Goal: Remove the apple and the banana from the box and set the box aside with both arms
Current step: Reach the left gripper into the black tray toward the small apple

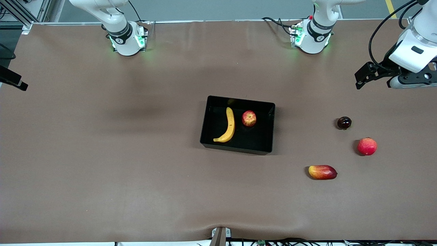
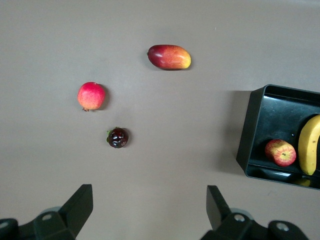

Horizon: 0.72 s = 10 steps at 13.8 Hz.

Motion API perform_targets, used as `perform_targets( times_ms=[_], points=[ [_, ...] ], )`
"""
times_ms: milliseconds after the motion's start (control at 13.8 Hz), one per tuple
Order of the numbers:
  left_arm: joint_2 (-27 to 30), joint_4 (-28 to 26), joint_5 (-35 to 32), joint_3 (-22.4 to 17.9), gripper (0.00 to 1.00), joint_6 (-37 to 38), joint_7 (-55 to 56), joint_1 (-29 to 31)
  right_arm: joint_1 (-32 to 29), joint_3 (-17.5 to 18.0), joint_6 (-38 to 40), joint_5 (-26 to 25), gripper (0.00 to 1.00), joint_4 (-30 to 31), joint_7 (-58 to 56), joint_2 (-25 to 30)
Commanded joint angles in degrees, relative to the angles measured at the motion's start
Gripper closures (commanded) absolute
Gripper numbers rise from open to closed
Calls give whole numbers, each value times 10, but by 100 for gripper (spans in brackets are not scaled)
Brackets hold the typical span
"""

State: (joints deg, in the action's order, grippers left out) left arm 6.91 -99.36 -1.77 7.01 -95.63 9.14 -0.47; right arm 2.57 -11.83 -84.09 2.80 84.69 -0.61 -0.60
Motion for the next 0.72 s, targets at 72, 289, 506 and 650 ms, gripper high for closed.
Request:
perform_targets(
  times_ms=[72,289,506,650],
  points=[
    [-8,15,15,-1,0,13,-6,2,-13,6,1,12,0,-8,-4,-4],
    [-36,36,8,3,0,16,-2,-2,-13,6,1,12,0,-8,-4,-5],
    [-61,36,11,26,0,18,33,-18,-13,6,0,12,0,-8,-4,-5],
    [-80,33,5,62,0,17,83,-31,-13,6,0,12,0,-8,-4,-5]
  ],
)
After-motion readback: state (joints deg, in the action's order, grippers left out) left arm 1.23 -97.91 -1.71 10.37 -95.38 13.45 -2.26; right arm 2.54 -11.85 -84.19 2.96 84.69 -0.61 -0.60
